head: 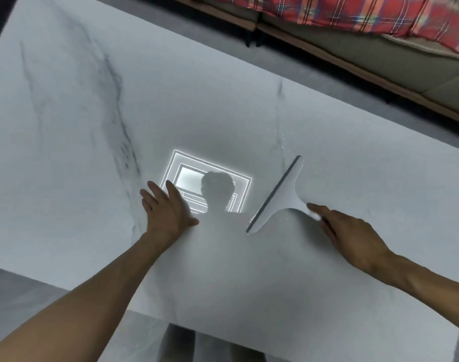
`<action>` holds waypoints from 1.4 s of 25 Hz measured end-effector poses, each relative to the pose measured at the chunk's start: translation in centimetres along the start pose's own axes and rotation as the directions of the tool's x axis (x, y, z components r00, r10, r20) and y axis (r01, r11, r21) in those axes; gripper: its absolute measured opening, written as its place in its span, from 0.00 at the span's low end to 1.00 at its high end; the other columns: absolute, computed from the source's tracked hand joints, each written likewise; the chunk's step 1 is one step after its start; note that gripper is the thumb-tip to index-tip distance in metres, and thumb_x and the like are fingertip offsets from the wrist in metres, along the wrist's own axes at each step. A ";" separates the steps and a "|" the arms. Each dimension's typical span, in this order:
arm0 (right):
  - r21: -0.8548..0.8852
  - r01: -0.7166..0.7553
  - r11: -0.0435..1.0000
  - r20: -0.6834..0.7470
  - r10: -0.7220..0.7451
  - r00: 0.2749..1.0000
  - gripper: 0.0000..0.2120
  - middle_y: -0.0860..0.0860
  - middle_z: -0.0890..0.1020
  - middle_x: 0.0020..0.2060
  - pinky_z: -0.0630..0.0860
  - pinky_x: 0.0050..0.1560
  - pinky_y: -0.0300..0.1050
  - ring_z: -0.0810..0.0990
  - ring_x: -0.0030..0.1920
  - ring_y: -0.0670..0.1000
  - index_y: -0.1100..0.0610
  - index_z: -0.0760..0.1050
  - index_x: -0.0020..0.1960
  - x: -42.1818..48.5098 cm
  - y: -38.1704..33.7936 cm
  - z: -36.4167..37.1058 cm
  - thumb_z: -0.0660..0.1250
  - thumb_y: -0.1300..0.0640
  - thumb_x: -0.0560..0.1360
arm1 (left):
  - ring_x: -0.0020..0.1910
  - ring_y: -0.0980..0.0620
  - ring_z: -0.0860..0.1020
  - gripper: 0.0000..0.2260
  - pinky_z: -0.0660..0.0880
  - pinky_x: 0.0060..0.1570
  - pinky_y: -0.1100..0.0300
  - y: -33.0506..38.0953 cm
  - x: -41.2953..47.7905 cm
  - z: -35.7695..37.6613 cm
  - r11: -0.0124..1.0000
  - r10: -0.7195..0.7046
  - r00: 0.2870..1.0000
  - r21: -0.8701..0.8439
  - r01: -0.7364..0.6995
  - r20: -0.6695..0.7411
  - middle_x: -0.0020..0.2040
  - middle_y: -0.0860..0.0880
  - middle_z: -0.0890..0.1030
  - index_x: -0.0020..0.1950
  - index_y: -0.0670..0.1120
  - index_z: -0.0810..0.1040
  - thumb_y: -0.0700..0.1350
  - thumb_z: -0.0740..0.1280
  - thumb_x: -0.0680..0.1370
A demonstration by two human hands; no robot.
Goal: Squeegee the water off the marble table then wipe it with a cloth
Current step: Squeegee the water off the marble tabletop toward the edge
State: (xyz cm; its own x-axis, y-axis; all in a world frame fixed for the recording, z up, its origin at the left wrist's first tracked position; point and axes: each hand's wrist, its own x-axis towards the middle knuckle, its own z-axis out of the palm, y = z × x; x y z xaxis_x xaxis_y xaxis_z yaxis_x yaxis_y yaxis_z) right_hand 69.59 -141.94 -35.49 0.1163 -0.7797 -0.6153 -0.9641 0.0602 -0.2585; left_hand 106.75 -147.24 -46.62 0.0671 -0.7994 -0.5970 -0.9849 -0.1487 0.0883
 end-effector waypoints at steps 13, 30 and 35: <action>0.244 -0.097 0.965 -0.302 0.171 0.938 0.21 0.61 0.78 0.61 0.72 0.56 0.56 0.74 0.58 0.67 0.47 0.59 0.75 21.1 -2.8 -8.4 0.50 0.52 0.82 | 0.70 0.18 0.45 0.64 0.51 0.69 0.31 7.6 4.8 0.8 1.000 0.002 0.999 0.018 -0.002 -0.038 0.73 0.24 0.42 0.78 0.45 0.39 0.66 0.77 0.57; -0.035 0.150 0.988 -0.287 -0.153 0.946 0.21 0.56 0.78 0.63 0.72 0.56 0.55 0.75 0.59 0.64 0.44 0.60 0.74 26.2 -7.6 -12.2 0.51 0.51 0.81 | 0.69 0.17 0.50 0.67 0.57 0.67 0.32 7.9 5.2 1.0 0.993 -0.053 0.999 0.102 0.053 -0.006 0.72 0.22 0.46 0.77 0.43 0.41 0.68 0.76 0.53; 0.047 0.110 0.993 -0.269 -0.094 0.959 0.22 0.57 0.77 0.64 0.71 0.58 0.55 0.74 0.61 0.64 0.44 0.61 0.74 28.1 -6.9 -11.0 0.51 0.52 0.81 | 0.68 0.17 0.52 0.66 0.60 0.66 0.32 7.8 5.1 0.9 0.991 -0.017 1.000 0.129 0.019 -0.022 0.71 0.21 0.47 0.77 0.42 0.41 0.70 0.75 0.54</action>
State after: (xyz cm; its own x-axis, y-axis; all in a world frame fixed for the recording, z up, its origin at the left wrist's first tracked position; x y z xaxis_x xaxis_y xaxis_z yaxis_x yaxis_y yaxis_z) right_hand 76.90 -171.11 -42.76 0.1377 -0.9207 -0.3651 -0.9330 0.0031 -0.3598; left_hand 99.31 -151.95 -49.74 0.0871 -0.8094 -0.5808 -0.9958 -0.0881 -0.0267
